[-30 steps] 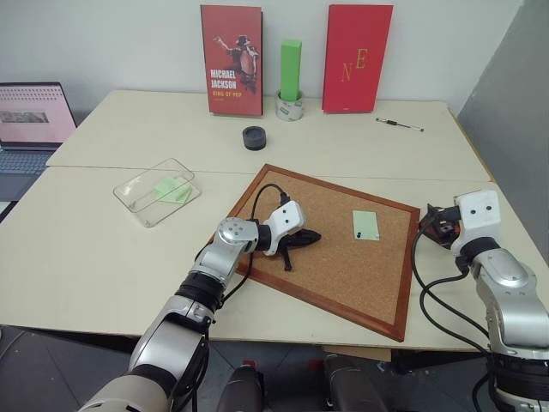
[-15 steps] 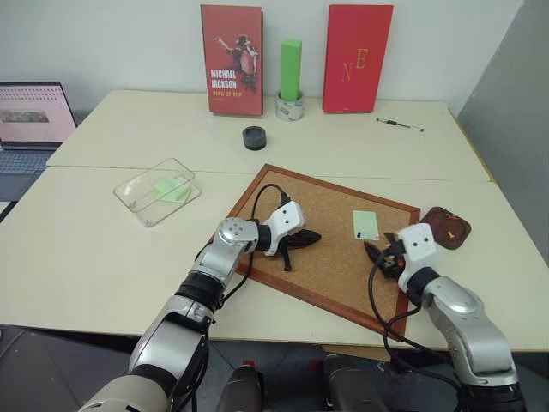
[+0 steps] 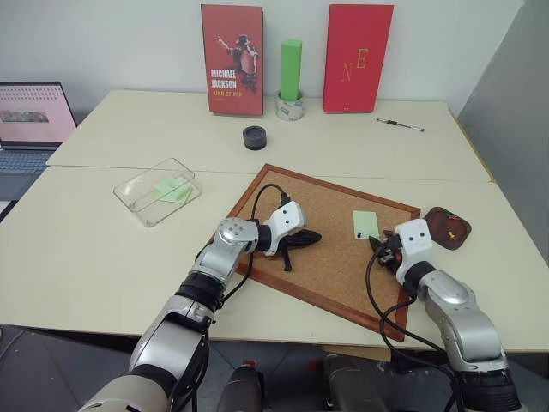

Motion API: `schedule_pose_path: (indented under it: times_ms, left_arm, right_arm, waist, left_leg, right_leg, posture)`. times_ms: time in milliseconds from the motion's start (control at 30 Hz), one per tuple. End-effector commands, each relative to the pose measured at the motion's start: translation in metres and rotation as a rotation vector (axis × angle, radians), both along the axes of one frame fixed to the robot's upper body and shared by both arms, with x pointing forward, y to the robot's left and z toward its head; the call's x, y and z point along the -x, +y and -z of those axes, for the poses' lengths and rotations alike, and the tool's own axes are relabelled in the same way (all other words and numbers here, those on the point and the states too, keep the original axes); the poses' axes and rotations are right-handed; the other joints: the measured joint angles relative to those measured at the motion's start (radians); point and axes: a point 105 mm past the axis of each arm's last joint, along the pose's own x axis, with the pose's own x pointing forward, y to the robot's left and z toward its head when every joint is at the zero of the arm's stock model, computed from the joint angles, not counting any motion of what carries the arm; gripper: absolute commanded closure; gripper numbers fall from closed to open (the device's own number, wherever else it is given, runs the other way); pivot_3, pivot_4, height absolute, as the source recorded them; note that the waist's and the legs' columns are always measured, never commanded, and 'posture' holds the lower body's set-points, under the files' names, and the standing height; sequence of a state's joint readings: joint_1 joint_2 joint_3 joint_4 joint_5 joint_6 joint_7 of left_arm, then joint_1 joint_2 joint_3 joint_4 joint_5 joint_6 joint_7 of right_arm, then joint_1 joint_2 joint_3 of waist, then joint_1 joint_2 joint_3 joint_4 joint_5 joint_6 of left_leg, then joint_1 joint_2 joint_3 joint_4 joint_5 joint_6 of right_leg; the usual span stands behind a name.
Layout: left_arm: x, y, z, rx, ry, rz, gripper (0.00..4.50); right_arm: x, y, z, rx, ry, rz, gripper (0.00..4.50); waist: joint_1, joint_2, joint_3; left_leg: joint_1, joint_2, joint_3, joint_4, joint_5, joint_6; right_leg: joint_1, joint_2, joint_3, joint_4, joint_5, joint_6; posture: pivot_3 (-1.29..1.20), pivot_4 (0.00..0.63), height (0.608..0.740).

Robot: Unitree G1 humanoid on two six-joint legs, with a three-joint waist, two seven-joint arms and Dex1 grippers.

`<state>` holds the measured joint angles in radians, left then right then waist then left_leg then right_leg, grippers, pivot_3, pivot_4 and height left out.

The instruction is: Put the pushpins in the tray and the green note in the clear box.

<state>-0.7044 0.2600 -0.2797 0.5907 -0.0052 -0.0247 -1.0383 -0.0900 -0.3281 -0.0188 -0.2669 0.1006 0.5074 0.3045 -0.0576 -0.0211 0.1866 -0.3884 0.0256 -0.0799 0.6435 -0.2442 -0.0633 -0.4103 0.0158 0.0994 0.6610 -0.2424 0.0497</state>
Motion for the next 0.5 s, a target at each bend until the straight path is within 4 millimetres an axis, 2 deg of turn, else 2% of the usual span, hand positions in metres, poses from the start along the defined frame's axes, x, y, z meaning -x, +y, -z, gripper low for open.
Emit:
schedule_pose_path:
  times_ms: [33, 100, 167, 500]
  left_arm:
    - [0.003, -0.001, 0.008, -0.03, 0.02, 0.011, 4.5]
    - [0.003, -0.001, 0.008, -0.031, 0.02, 0.011, 4.5]
    - [0.003, -0.001, 0.008, -0.031, 0.02, 0.01, 4.5]
    - [0.004, -0.001, 0.009, -0.033, 0.022, 0.011, 4.5]
  right_arm:
    - [-0.003, -0.003, -0.013, 0.0, -0.051, 0.003, 3.78]
    - [-0.003, -0.004, -0.014, -0.009, -0.058, 0.008, 4.2]
    - [-0.004, -0.005, -0.016, -0.017, -0.066, 0.012, 4.42]
    - [0.002, -0.002, -0.044, -0.047, -0.171, -0.002, 4.42]
  waist:
    - [0.0, 0.0, 0.0]
    - [0.0, 0.0, 0.0]
    - [0.0, 0.0, 0.0]
    - [0.0, 0.0, 0.0]
  left_leg:
    - [0.0, 0.0, 0.0, 0.0, 0.0, 0.0]
    - [0.0, 0.0, 0.0, 0.0, 0.0, 0.0]
    - [0.0, 0.0, 0.0, 0.0, 0.0, 0.0]
    - [0.0, 0.0, 0.0, 0.0, 0.0, 0.0]
  right_leg:
    - [0.0, 0.0, 0.0, 0.0, 0.0, 0.0]
    - [0.0, 0.0, 0.0, 0.0, 0.0, 0.0]
    - [0.0, 0.0, 0.0, 0.0, 0.0, 0.0]
    - [0.0, 0.0, 0.0, 0.0, 0.0, 0.0]
  posture:
    - [0.0, 0.15, 0.74]
    - [0.0, 0.15, 0.74]
    - [0.0, 0.15, 0.74]
    - [0.0, 0.15, 0.74]
